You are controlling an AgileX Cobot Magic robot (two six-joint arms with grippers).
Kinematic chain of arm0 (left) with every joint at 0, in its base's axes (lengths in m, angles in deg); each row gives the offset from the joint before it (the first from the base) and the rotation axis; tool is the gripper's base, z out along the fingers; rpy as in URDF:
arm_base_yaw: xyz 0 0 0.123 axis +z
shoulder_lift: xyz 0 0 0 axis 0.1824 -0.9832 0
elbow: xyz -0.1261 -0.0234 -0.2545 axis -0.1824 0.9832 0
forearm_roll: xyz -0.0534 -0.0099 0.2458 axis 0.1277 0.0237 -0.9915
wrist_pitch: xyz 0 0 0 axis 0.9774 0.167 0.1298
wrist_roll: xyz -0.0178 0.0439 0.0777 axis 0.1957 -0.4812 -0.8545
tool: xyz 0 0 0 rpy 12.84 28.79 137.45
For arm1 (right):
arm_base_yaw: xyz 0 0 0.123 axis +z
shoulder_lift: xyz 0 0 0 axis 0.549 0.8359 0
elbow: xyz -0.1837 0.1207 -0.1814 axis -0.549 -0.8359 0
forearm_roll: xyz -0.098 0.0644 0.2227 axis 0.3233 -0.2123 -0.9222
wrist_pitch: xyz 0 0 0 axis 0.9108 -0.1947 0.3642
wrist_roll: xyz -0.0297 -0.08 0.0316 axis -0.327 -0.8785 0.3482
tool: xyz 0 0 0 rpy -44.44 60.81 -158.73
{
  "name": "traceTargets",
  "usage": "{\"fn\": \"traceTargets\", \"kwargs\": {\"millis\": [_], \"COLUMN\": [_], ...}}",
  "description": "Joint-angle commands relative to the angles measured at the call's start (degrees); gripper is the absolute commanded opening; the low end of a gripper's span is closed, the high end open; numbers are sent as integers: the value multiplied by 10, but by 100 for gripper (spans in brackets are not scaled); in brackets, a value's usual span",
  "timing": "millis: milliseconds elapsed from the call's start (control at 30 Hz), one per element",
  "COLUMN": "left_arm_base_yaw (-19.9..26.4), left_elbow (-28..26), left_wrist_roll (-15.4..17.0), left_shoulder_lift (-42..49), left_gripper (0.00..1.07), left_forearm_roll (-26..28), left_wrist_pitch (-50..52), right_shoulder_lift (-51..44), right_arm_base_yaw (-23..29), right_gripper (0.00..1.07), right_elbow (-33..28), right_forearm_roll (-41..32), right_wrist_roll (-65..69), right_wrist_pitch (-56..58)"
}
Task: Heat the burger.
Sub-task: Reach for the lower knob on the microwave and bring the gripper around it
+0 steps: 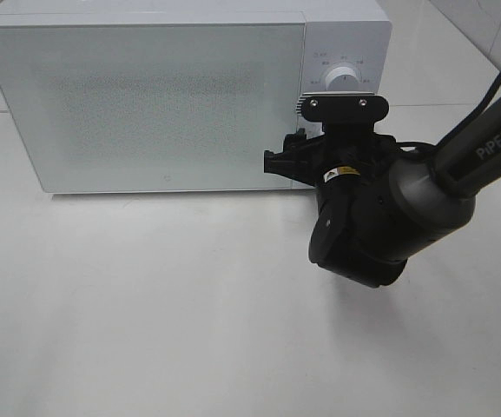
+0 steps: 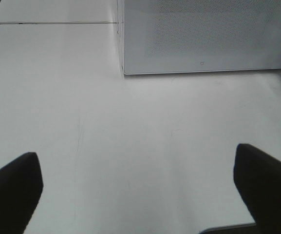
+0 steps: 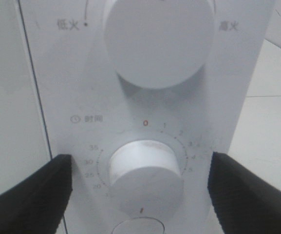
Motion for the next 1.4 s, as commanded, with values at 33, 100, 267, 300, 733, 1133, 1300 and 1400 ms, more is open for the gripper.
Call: {"fn": "traceTargets", "kwargs": {"millis": [33, 100, 267, 300, 733, 1133, 1300, 1400], "left_arm_base_yaw": [1, 1, 1, 1, 1, 1, 1, 1], "left_elbow": [-1, -1, -1, -1, -1, -1, -1, -1], "left_wrist_roll": [4, 4, 4, 4, 4, 4, 4, 4], "left_shoulder_lift": [10, 10, 10, 10, 10, 10, 10, 10], "left_gripper": [100, 100, 100, 100, 100, 100, 100, 100], "left_forearm_roll": [5, 5, 5, 5, 5, 5, 5, 5], "left_wrist_pitch": [6, 6, 6, 6, 6, 6, 6, 6], "right_shoulder_lift": [-9, -9, -9, -9, -9, -9, -9, -9], "right_arm_base_yaw": [-3, -3, -3, -3, -3, -3, -3, -3], "right_gripper": [75, 75, 73, 73, 49, 36, 31, 25], "right_elbow": [5, 5, 5, 5, 5, 5, 5, 5], "right_forearm_roll": [6, 6, 6, 6, 6, 14, 21, 22], "right_wrist_roll": [-6, -5, -5, -5, 2, 92, 113, 121], "right_wrist_pitch": [-117, -117, -117, -117, -115, -109, -89, -82]}}
